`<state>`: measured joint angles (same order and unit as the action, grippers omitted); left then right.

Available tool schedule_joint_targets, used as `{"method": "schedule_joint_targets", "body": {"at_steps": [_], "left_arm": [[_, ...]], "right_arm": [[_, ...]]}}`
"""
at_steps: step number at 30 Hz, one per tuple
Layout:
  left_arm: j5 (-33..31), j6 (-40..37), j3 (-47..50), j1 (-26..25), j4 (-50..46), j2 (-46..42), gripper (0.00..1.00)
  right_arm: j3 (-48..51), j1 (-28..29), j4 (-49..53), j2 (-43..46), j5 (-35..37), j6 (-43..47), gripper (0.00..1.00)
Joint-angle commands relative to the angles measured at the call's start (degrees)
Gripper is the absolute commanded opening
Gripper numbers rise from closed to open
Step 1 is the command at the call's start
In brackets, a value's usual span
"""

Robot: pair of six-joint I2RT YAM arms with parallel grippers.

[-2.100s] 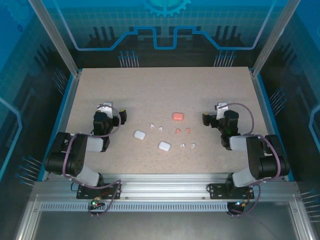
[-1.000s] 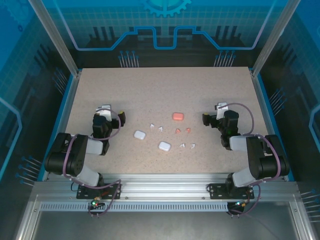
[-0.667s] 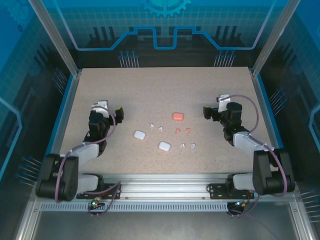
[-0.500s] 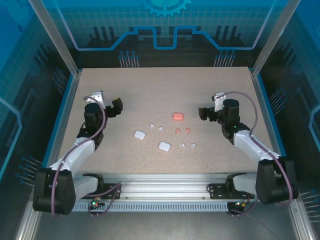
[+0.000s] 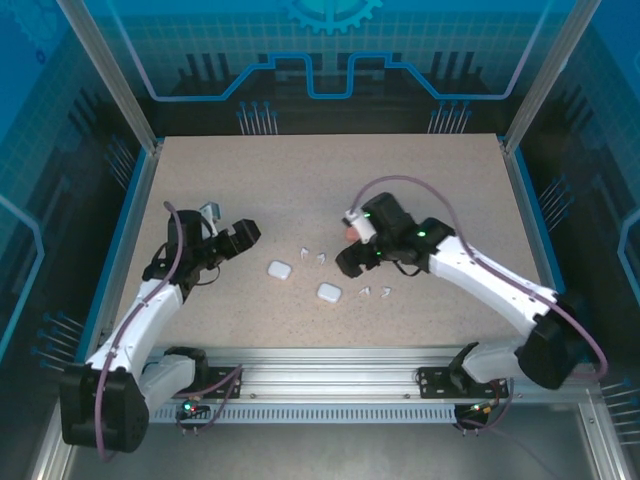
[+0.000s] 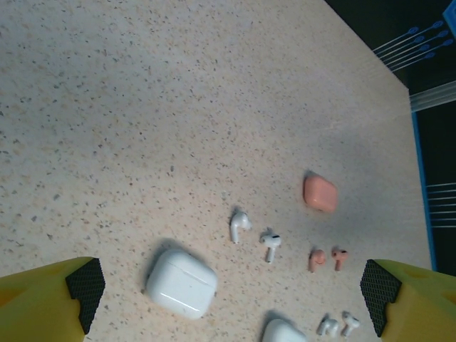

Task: Insert wireless bluetooth earbuds into charging case

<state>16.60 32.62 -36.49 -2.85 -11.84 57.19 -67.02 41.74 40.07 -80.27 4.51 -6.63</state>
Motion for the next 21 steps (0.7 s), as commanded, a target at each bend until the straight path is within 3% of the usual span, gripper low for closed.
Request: {"method": "schedule_joint_targets", "body": {"at_steps": [1, 10, 21], "left_arm": [[0.0, 2.7, 0.3, 0.0, -3.1, -3.7, 0.97], [-7.9, -3.5, -2.3, 0.0, -11.3, -11.7, 0.99], [-13.4, -6.1, -3.2, 0.0, -13.7, -15.2, 0.99]], "right_arm": [[-6.8, 5.3, 16.0, -7.7, 4.3, 0.2, 0.92], [-17.5, 11.6, 22.7, -23.7, 6.7, 5.4, 0.86], [-23.5, 13.0, 24.5, -34.8, 9.6, 9.2, 0.85]]}}
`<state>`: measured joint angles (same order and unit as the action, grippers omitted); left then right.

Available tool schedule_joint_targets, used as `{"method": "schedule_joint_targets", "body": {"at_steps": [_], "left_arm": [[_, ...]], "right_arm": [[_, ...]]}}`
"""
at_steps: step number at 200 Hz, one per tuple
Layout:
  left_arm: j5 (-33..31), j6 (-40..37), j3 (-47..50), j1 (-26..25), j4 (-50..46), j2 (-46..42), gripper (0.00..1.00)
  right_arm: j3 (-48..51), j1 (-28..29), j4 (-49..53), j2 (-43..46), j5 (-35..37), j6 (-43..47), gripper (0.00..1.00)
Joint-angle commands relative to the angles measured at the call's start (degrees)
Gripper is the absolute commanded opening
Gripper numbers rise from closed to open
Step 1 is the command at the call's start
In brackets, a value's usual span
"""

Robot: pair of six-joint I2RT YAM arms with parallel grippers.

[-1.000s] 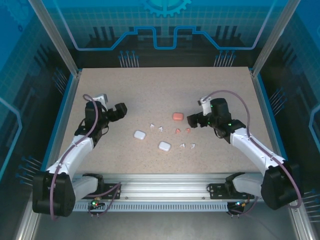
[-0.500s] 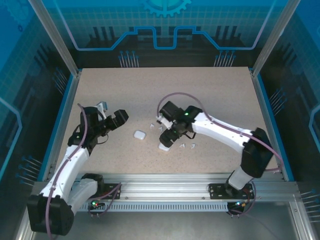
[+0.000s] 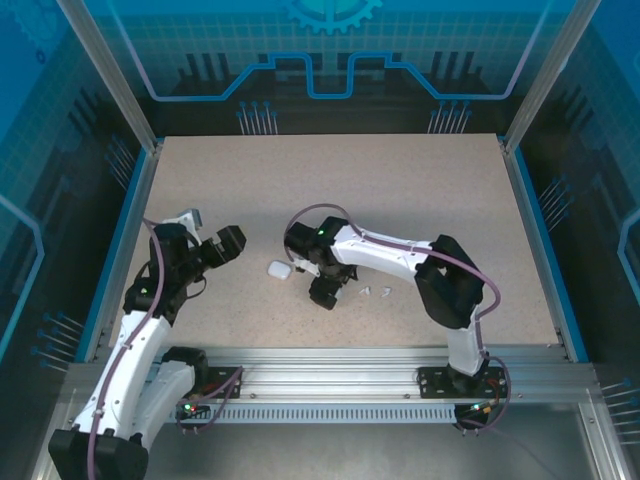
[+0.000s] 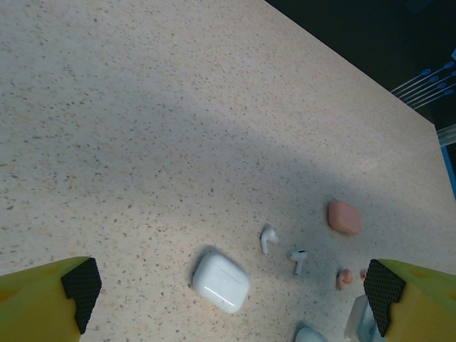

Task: Insert wireless bluetooth earbuds into charging case

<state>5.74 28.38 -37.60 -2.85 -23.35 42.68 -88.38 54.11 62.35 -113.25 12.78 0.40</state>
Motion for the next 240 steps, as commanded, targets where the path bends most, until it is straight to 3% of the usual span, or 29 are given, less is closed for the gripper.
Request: {"method": "schedule_joint_targets", "body": {"at_steps": [1, 204, 240], "left_arm": [[-2.9, -1.9, -2.1, 0.0, -2.2, -0.7, 0.99], [-4.2, -1.8, -2.7, 0.0, -2.0, 0.6, 0.99], [-4.1, -1.8, -2.8, 0.0, -1.7, 0.8, 0.99]], "right_arm": [[-2.3, 0.7, 2.0, -2.2, 1.1, 2.4, 0.85], [-1.0, 1.2, -5.0, -11.1, -1.1, 3.9, 0.61], [-0.1, 1.0, -6.4, -11.2, -0.5, 3.4, 0.51]]}}
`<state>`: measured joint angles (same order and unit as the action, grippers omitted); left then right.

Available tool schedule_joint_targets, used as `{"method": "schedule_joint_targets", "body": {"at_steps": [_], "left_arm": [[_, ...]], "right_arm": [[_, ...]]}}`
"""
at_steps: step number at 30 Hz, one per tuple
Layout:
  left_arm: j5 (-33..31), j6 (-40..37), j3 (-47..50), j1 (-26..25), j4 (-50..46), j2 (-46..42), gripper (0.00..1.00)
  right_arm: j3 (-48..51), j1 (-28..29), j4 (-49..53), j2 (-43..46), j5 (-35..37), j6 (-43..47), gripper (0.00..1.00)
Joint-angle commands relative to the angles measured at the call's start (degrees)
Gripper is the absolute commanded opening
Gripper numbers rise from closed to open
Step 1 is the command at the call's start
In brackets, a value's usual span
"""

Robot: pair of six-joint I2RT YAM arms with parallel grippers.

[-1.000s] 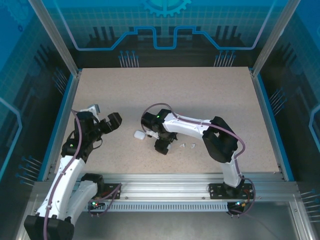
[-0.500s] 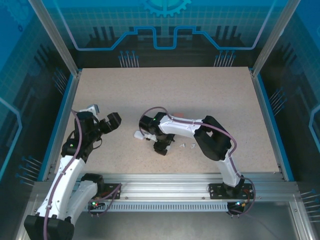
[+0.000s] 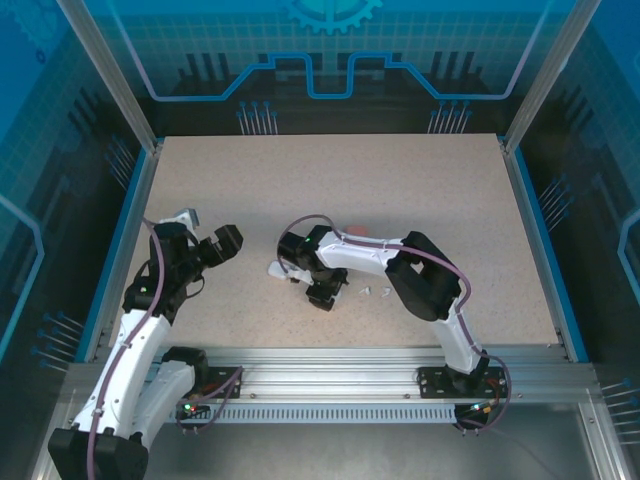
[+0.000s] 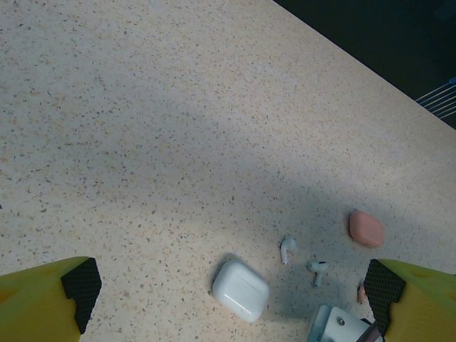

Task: Insert wireless bluetooth earbuds into charging case

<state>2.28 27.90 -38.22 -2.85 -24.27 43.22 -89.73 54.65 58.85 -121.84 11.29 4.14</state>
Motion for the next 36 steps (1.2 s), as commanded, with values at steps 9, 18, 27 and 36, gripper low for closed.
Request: {"method": "schedule_joint_targets", "body": {"at_steps": [9, 18, 27, 36], "left_arm": [[0.6, -0.8, -1.5, 0.0, 0.8, 0.5, 0.99], [9.7, 0.4, -1.3, 0.0, 5.7, 1.7, 0.96], [24.7, 0.4, -4.4, -0.5, 9.8, 6.3, 0.88], [36.9, -0.7, -10.8, -12.2, 14.6, 16.1, 0.86]], "right_arm": [[4.6, -0.6, -6.6, 1.3, 1.7, 0.4, 0.46], [13.7, -3.6, -14.9, 13.4, 0.7, 2.3, 0.44], [27.5, -6.9, -27.0, 33.9, 3.7, 9.3, 0.44], [34.7, -10.7, -35.0, 52.3, -0.2, 17.3, 0.44]]}}
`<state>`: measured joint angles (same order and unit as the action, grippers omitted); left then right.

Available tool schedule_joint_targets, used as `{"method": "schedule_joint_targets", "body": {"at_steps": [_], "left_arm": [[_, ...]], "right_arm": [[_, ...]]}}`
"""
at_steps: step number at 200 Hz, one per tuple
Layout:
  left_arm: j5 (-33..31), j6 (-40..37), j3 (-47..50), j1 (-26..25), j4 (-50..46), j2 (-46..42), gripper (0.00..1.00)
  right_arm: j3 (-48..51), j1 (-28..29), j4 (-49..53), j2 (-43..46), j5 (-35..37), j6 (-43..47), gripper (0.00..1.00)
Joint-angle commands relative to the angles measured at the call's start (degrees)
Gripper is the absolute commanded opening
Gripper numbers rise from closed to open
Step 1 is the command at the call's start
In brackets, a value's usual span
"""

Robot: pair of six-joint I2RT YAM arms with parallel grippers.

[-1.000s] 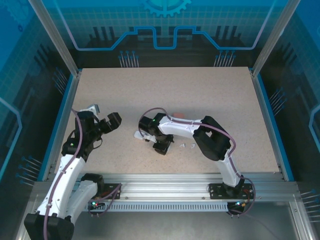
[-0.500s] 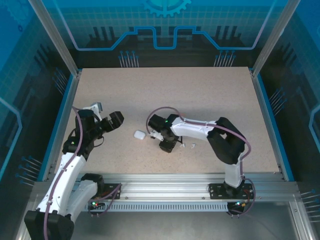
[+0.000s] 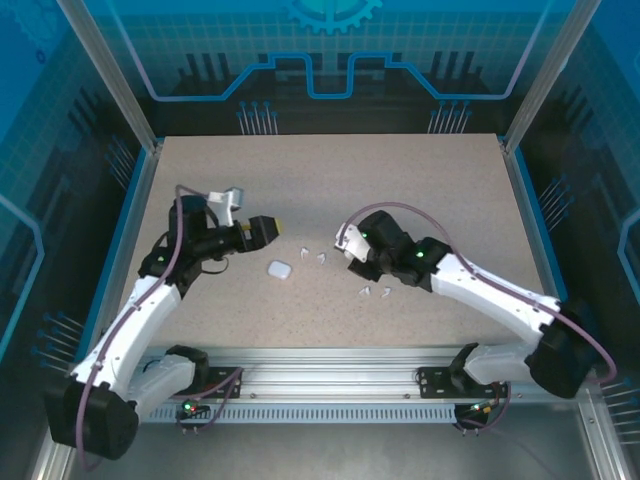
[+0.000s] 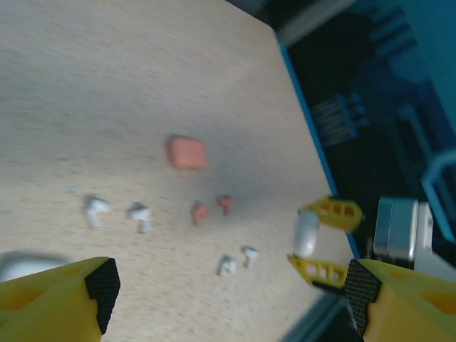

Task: Insert wireless bluetooth earbuds into charging case

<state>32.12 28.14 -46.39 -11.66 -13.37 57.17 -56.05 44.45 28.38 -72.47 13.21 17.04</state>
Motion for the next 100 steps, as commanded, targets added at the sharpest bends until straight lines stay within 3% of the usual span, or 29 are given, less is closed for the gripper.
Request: {"method": "schedule_joint_targets", "body": {"at_steps": [1, 50, 100], "left_arm": [[8.0, -0.4, -2.9, -4.6, 5.1, 3.1, 0.86], [10.7, 3.1, -4.3, -10.6, 13.2, 8.8, 0.8], [11.0, 5.4, -5.0, -15.9, 18.8, 13.4, 0.81]], "right_arm": [[1.1, -0.6, -4.7, 3.6, -2.2, 4.9, 0.44], [1.1, -0.7, -5.8, 6.9, -4.1, 7.0, 0.44], [0.4, -0.7, -6.5, 7.2, -6.4, 6.4, 0.44]]}}
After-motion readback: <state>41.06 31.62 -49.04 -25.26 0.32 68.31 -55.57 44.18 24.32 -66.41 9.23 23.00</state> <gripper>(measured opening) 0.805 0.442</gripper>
